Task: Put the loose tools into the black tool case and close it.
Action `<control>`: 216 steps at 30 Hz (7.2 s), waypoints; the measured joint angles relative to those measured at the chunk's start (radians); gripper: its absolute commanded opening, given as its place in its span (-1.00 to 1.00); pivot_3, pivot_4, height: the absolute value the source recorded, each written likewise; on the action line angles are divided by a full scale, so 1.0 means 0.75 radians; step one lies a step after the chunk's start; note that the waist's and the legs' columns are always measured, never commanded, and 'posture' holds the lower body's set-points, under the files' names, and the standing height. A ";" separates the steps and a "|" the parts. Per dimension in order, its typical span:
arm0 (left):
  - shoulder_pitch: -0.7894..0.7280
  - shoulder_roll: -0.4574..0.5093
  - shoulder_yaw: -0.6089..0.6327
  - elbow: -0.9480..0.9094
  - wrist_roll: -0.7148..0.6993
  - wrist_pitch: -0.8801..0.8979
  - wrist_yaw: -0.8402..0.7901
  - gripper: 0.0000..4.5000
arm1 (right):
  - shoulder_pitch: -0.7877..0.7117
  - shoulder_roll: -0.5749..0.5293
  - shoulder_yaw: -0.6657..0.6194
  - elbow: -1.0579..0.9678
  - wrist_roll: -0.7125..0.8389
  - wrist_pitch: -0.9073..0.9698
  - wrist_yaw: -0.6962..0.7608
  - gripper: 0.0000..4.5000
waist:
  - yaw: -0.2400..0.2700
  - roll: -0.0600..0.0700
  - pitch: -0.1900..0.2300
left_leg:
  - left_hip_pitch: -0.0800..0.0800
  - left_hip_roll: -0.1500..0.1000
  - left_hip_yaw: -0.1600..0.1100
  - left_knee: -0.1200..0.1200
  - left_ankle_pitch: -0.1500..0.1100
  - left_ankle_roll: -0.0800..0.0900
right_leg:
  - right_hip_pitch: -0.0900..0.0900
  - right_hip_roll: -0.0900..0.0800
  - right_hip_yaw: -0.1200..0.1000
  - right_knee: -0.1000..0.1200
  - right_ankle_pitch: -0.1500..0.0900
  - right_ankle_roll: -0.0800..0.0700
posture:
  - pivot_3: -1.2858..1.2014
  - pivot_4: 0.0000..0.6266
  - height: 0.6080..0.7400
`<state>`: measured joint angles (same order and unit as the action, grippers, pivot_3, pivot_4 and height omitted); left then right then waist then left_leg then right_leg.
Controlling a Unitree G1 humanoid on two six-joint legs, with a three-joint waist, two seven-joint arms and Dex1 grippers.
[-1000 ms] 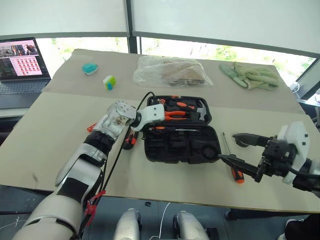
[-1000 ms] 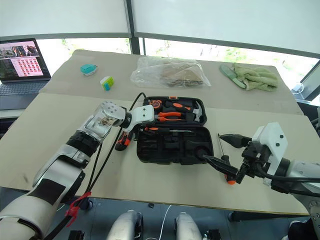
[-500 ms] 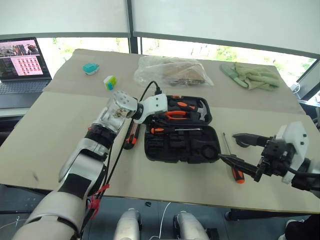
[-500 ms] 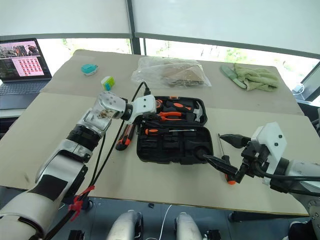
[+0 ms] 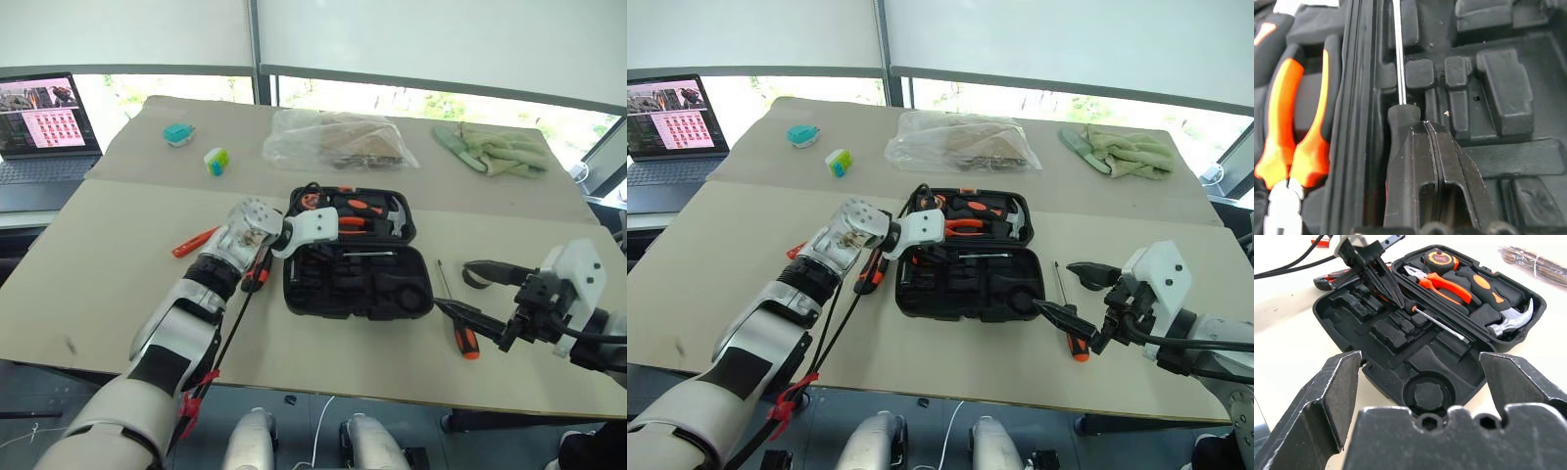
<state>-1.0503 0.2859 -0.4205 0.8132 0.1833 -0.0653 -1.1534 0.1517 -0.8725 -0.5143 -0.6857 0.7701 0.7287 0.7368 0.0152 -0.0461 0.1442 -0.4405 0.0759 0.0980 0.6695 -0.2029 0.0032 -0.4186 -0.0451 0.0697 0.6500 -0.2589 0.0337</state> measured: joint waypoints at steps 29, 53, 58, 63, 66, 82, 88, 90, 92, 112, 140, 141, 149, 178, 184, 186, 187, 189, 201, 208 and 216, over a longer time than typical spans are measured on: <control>-0.092 -0.067 0.048 0.209 0.033 -0.073 0.040 -0.98 | -0.024 0.014 0.025 -0.011 0.027 0.000 -0.032 1.00 | -0.003 0.001 -0.001 | -0.003 -0.002 -0.004 0.011 0.000 0.002 | 0.000 0.000 0.000 0.010 0.000 0.002 | 0.03 -0.52 1.00; 0.137 0.357 0.418 -0.822 -0.765 0.864 -0.585 0.68 | 0.858 0.470 -0.647 -0.105 -0.003 -0.015 -0.069 1.00 | -0.005 0.019 -0.005 | 0.001 -0.002 -0.008 0.010 0.000 0.002 | 0.001 0.000 -0.002 0.018 -0.007 0.000 | 0.03 -0.52 1.00; 0.158 0.377 0.417 -0.926 -0.856 0.966 -0.582 0.96 | 1.020 0.577 -0.707 -0.152 0.000 -0.082 -0.024 1.00 | -0.020 0.020 -0.005 | 0.001 -0.001 -0.009 0.012 0.000 0.002 | 0.001 0.000 0.000 0.017 -0.014 0.005 | 0.03 -0.52 1.00; 0.191 0.399 0.410 -0.999 -0.886 0.980 -0.568 0.96 | 0.934 0.544 -0.550 -0.171 -0.027 -0.094 -0.087 1.00 | -0.046 0.022 -0.007 | 0.003 -0.001 -0.010 0.010 0.000 0.002 | 0.000 0.002 0.001 0.018 -0.013 0.003 | 0.03 -0.52 1.00; 0.223 0.419 0.385 -1.047 -0.908 0.994 -0.565 0.96 | 0.770 0.480 -0.366 -0.171 -0.069 -0.082 -0.172 1.00 | -0.045 0.023 -0.007 | 0.003 -0.002 -0.010 0.009 0.000 0.002 | 0.000 0.002 0.001 0.019 -0.009 -0.004 | 0.03 -0.52 1.00; 0.285 0.507 0.322 -1.125 -0.874 0.906 -0.514 1.00 | 0.186 0.490 0.273 0.164 -0.423 0.069 -0.610 0.37 | -0.036 0.023 -0.008 | 0.000 -0.006 -0.012 0.011 0.001 0.003 | -0.001 0.001 0.002 0.019 -0.009 -0.002 | 0.03 -0.52 1.00; 0.285 0.508 0.322 -1.088 -0.870 0.893 -0.489 1.00 | 0.186 0.559 0.279 0.180 -0.474 0.008 -0.645 -0.52 | -0.037 0.023 -0.008 | 0.000 -0.006 -0.013 0.010 0.001 0.003 | -0.001 0.001 0.002 0.019 -0.009 -0.001 | 0.03 -0.52 1.00; 0.285 0.513 0.322 -1.084 -0.870 0.881 -0.485 1.00 | 0.199 0.598 0.267 0.176 -0.472 -0.001 -0.654 -0.53 | -0.036 0.023 -0.008 | 0.000 -0.006 -0.013 0.010 0.001 0.003 | -0.001 0.001 0.001 0.019 -0.009 -0.001 | 0.03 -0.52 1.00; 0.287 0.520 0.324 -1.086 -0.870 0.875 -0.479 1.00 | 0.206 0.652 0.238 0.163 -0.455 -0.001 -0.669 -0.53 | -0.035 0.023 -0.008 | 0.000 -0.006 -0.013 0.010 0.001 0.003 | -0.001 0.001 0.001 0.019 -0.009 -0.001 | 0.03 -0.52 1.00; 0.507 0.760 0.417 -1.231 -0.934 0.964 -0.452 1.00 | -0.693 -0.010 0.578 0.507 -0.298 -0.215 0.241 -0.53 | -0.041 0.023 -0.002 | 0.000 -0.006 -0.015 0.006 0.001 0.003 | -0.003 0.003 0.001 0.018 -0.010 -0.004 | 0.03 -0.52 1.00; 0.620 0.827 0.540 -1.393 -1.033 1.060 -0.217 1.00 | -1.328 0.269 1.069 1.881 -1.033 -1.367 0.733 -0.53 | -0.038 0.019 0.003 | -0.001 -0.007 -0.013 0.008 0.001 0.003 | -0.004 0.002 0.001 0.020 -0.009 -0.003 | 0.03 -0.52 1.00; 0.619 0.827 0.539 -1.393 -1.033 1.060 -0.215 1.00 | -1.329 0.271 1.068 1.889 -1.036 -1.367 0.734 -0.31 | -0.037 0.019 0.003 | -0.001 -0.007 -0.013 0.008 0.001 0.003 | -0.004 0.002 0.001 0.020 -0.009 -0.003 | 0.03 -0.52 1.00; 0.601 0.819 0.535 -1.390 -1.032 1.055 -0.205 1.00 | -1.341 0.288 1.020 1.870 -1.027 -1.318 0.741 0.95 | -0.038 0.019 0.003 | -0.001 -0.007 -0.013 0.007 0.001 0.003 | -0.004 0.002 0.001 0.020 -0.009 -0.003 | 0.03 -0.52 1.00; 0.564 0.795 0.485 -1.317 -0.979 0.984 -0.236 1.00 | -1.162 0.400 0.993 1.517 -0.987 -0.936 0.622 -0.99 | -0.038 0.019 0.003 | -0.001 -0.007 -0.013 0.007 0.001 0.003 | -0.004 0.002 0.001 0.021 -0.009 -0.003 | 0.03 -0.52 1.00; 0.557 0.768 0.472 -1.294 -0.969 0.964 -0.232 1.00 | -1.235 0.432 1.051 1.599 -1.123 -0.970 0.464 -0.99 | -0.043 0.018 0.002 | 0.003 -0.006 -0.013 0.008 0.002 0.001 | -0.001 0.002 0.001 0.022 -0.009 -0.004 | 0.03 -0.52 1.00; 0.557 0.766 0.470 -1.290 -0.965 0.963 -0.230 1.00 | -1.233 0.433 1.047 1.611 -1.127 -0.953 0.439 -0.99 | -0.037 0.018 0.002 | 0.003 -0.007 -0.013 0.008 0.002 0.001 | -0.001 0.002 0.001 0.022 -0.009 -0.004 | 0.03 -0.52 1.00; 0.557 0.765 0.470 -1.282 -0.962 0.962 -0.230 1.00 | -1.230 0.433 1.045 1.602 -1.126 -0.940 0.444 -0.99 | -0.034 0.018 0.002 | 0.002 -0.007 -0.013 0.008 0.002 0.001 | -0.001 0.002 0.000 0.021 -0.009 -0.004 | 0.03 -0.52 1.00; 0.557 0.760 0.470 -1.272 -0.959 0.962 -0.225 1.00 | -1.209 0.431 1.027 1.553 -1.100 -0.895 0.455 -0.99 | -0.033 0.018 0.002 | 0.001 -0.007 -0.013 0.008 0.002 0.001 | -0.002 0.002 0.001 0.021 -0.009 -0.004 | 0.03 -0.52 1.00; 1.016 0.863 0.898 -1.413 -0.979 1.069 0.033 1.00 | -1.055 0.237 0.633 0.703 -0.478 -0.165 0.557 -0.87 | -0.049 0.020 0.004 | 0.001 -0.005 -0.013 -0.002 0.002 0.001 | -0.007 0.001 0.001 0.019 -0.009 -0.004 | 0.03 -0.52 1.00; 1.647 0.882 1.368 -1.463 -0.873 1.079 0.113 1.00 | -0.904 0.077 0.543 0.435 -0.244 0.022 0.606 0.12 | -0.025 0.014 0.006 | 0.005 -0.006 -0.011 -0.007 0.004 -0.002 | -0.006 -0.003 -0.004 0.017 -0.011 -0.009 | 0.03 -0.52 1.00; 1.791 0.920 1.539 -1.323 -0.790 0.957 0.111 1.00 | -0.850 0.043 0.505 0.285 -0.117 0.083 0.522 0.97 | -0.018 0.011 0.006 | 0.006 -0.010 -0.008 -0.009 0.004 -0.002 | -0.007 -0.014 -0.008 0.017 -0.017 -0.017 | 0.03 -0.52 1.00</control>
<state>0.2932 0.9759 0.7337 -0.1792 -0.4092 0.6520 -1.0704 -0.4860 -0.8401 -0.1353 -0.4722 0.6824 0.7913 1.1283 0.0017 -0.0375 0.1488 -0.4358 0.0687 0.0920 0.6625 -0.2002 0.0014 -0.4238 -0.0553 0.0637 0.6627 -0.2713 0.0208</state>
